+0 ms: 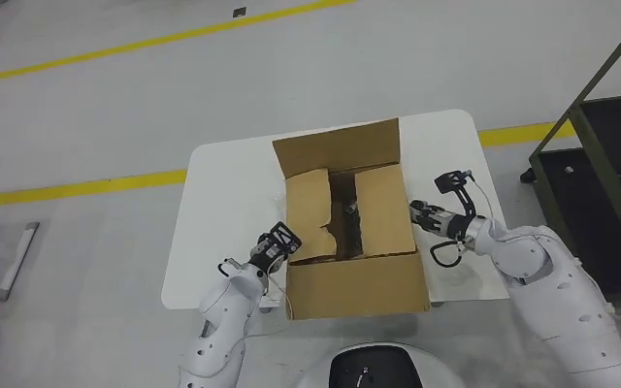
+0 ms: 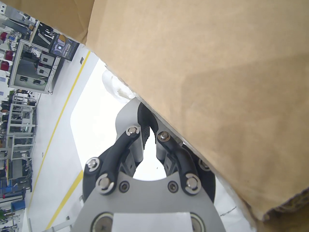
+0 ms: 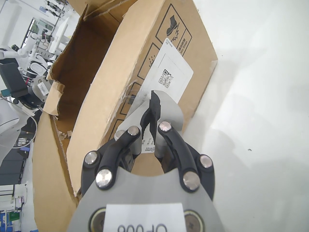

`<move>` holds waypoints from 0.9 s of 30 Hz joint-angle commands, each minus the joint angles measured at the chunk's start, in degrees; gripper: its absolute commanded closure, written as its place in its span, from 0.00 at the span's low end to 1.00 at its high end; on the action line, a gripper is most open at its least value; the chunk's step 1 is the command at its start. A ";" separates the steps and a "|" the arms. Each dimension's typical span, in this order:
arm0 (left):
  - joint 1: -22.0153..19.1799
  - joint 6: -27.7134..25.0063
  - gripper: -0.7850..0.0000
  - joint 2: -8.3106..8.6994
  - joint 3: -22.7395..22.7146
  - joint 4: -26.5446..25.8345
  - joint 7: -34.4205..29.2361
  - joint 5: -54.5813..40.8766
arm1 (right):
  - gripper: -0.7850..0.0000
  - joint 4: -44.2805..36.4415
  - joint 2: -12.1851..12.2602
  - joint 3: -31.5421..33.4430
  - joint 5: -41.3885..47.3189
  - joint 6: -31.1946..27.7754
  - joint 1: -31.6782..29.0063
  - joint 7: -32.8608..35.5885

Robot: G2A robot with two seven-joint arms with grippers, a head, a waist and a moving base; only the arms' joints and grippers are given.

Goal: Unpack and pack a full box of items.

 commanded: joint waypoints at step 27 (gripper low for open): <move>-0.34 12.22 0.00 -0.47 -2.85 -4.59 -8.18 -6.79 | 1.00 26.85 -4.18 -5.90 21.11 14.50 29.75 -15.36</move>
